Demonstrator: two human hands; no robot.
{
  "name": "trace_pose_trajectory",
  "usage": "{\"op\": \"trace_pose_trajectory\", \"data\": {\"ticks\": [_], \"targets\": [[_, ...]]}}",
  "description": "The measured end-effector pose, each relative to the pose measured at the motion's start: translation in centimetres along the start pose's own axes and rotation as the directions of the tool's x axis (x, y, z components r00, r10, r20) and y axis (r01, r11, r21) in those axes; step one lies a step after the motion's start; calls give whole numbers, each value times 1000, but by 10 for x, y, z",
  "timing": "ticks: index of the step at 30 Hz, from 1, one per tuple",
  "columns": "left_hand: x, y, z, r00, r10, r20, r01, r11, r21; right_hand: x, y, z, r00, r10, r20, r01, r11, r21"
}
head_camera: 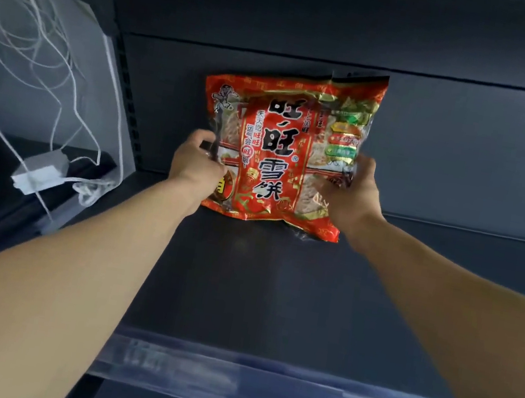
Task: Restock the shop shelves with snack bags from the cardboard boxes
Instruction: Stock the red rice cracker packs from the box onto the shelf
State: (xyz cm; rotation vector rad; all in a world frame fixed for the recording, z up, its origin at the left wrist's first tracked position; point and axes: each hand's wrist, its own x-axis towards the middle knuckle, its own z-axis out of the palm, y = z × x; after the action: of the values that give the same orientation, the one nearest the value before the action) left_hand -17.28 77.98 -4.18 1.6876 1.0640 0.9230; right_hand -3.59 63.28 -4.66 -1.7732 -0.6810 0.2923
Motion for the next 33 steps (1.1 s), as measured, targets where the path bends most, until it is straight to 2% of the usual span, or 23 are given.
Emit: {"op": "trace_pose_trajectory", "data": {"ticks": [9,12,15,19,21,28,33], "targets": [[7,-11,4,1000,-12,-14,12,1000,-12,0,10,7,1000,16,-10,-17,995,-95],[4,-16,0,998,-36,-51,39,998,45,-5,10,11,998,-5,-62,-10,974,-225],[-5,-18,-5,998,23,-62,-13,987,157,-16,7,14,991,-39,-130,-10,933,-360],[-30,-9,-13,990,136,34,-140,931,337,-36,1,10,982,-122,-147,31,861,-509],[-47,-1,-17,981,174,86,-194,908,373,-47,-3,5,982,-147,-120,60,841,-538],[-121,25,-17,938,211,276,-310,867,391,-106,1,-23,986,-164,-4,134,819,-558],[-187,63,1,897,224,381,-371,851,372,-146,0,-83,993,-117,33,114,807,-579]]}}
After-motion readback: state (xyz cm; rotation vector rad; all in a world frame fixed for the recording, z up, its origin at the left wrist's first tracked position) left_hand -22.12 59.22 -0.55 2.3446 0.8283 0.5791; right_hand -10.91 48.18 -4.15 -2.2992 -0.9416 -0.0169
